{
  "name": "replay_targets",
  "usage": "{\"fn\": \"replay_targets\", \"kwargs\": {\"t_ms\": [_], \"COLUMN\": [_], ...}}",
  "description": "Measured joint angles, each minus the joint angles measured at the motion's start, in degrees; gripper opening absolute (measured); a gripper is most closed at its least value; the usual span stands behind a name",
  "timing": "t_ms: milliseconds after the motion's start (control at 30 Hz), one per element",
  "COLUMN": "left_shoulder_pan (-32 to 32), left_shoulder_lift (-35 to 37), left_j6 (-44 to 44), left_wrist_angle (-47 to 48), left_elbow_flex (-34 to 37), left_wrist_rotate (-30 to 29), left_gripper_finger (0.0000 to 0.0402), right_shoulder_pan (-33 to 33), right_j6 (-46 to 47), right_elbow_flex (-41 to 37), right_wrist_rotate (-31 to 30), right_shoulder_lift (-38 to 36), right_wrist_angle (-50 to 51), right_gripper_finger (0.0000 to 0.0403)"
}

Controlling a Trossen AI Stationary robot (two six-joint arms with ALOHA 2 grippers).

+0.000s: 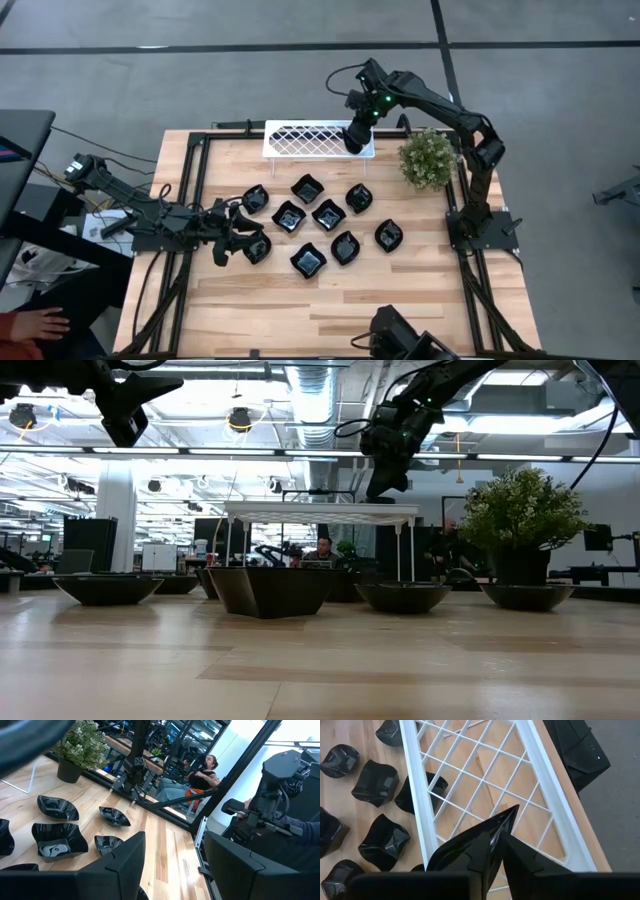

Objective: Pick & Place Mini shaped plates
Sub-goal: Stack the drop-shaped plate on top of the other drop-shaped plates on the shelf, then put the distorted square plate on the shelf

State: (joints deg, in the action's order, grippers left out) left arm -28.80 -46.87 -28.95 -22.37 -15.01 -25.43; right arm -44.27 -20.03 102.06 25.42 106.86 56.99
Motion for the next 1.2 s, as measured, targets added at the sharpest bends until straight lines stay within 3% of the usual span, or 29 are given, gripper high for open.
{"fn": "replay_targets", "kwargs": {"t_ms": [233, 500, 900, 1200], "left_shoulder_pan": [0.0, 0.0, 0.0, 0.0], "left_shoulder_lift": [0.0, 0.0, 0.0, 0.0], "left_j6": [0.0, 0.0, 0.0, 0.0], "left_wrist_angle": [0.0, 0.0, 0.0, 0.0], "left_elbow_flex": [0.0, 0.0, 0.0, 0.0], "left_wrist_rotate": [0.0, 0.0, 0.0, 1.5], "left_gripper_finger": [0.0205, 0.0205, 0.0205, 0.0205], "right_shoulder_pan": [0.3, 3.0, 11.3, 17.6], "right_j6": [-0.1, -3.6, -1.7, 0.0], "right_elbow_flex": [5.0, 11.9, 12.1, 12.0], "right_wrist_rotate": [-4.4, -1.2, 1.4, 1.7], "right_shoulder_lift": [-0.5, -0.6, -0.6, -0.9], "right_wrist_angle": [4.1, 9.6, 10.7, 20.4], "right_gripper_finger": [0.0042, 0.0008, 0.0002, 0.0001]}}
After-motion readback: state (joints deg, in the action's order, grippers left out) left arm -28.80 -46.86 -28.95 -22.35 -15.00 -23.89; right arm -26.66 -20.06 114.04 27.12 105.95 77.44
